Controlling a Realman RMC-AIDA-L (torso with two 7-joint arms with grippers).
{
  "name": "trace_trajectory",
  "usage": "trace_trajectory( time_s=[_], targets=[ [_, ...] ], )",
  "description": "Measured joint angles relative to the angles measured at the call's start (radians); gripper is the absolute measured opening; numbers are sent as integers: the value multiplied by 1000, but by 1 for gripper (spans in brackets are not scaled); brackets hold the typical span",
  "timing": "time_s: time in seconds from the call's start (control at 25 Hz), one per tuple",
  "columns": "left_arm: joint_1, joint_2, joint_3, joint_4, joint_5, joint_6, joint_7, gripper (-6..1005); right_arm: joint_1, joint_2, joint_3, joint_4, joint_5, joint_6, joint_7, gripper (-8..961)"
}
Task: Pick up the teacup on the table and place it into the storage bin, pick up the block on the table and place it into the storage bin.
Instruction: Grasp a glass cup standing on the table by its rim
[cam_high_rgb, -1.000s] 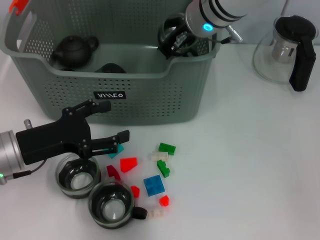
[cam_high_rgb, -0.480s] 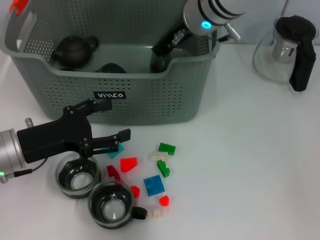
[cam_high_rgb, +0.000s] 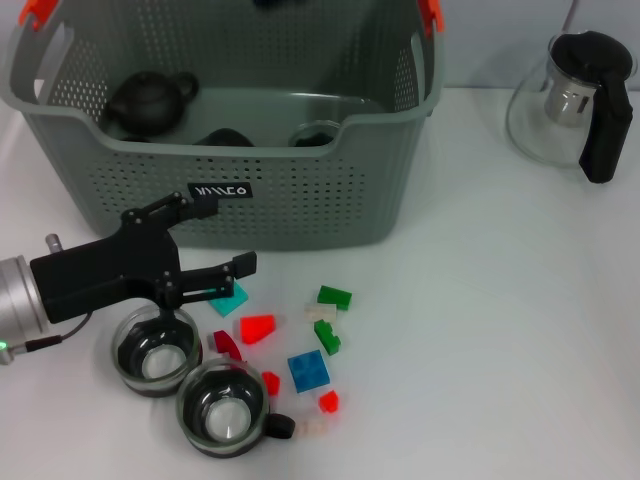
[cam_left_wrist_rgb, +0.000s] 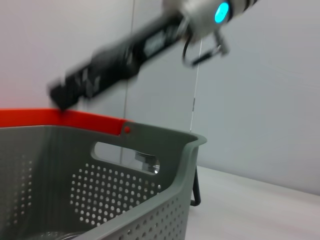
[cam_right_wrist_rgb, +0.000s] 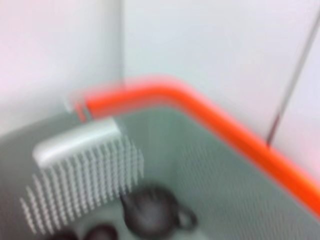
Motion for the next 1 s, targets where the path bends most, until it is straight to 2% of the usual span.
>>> trace_trajectory(
  time_s=[0.16,0.24,0.36,0.52,0.56,0.6,0.64,0.68,0.8,1.0],
  targets=[
    [-3,2,-7,-14,0,-1,0,882,-198,-7,15,-262,250,-145,-80,741],
    [-8,5,-8,-23,0,-6,0,882,-291,-17,46,-325,380,-254,-139,738],
    [-11,5,-8,-25,0,-21,0,882,-404,-23,115,-342,554,-419,-256,732],
    [-12,3,-7,-26,0,-26,0,881,-545,-24,206,-291,712,-617,-463,725],
    [-13,3,-7,-26,-1,-26,0,881,-602,-23,238,-235,736,-688,-574,723],
    [-13,3,-7,-26,-1,-26,0,881,-602,-23,238,-235,736,-688,-574,721],
    [-13,3,-7,-26,-4,-26,0,881,-639,-20,258,-169,739,-732,-671,719],
    [-14,3,-7,-26,-8,-26,0,881,-639,-20,258,-169,739,-732,-671,717],
    [-14,7,-7,-26,-27,-26,0,881,-682,-24,273,-41,733,-759,-832,707],
    [-14,12,-7,-26,-53,-25,0,880,-724,-32,277,126,701,-725,-1058,694]
  ],
)
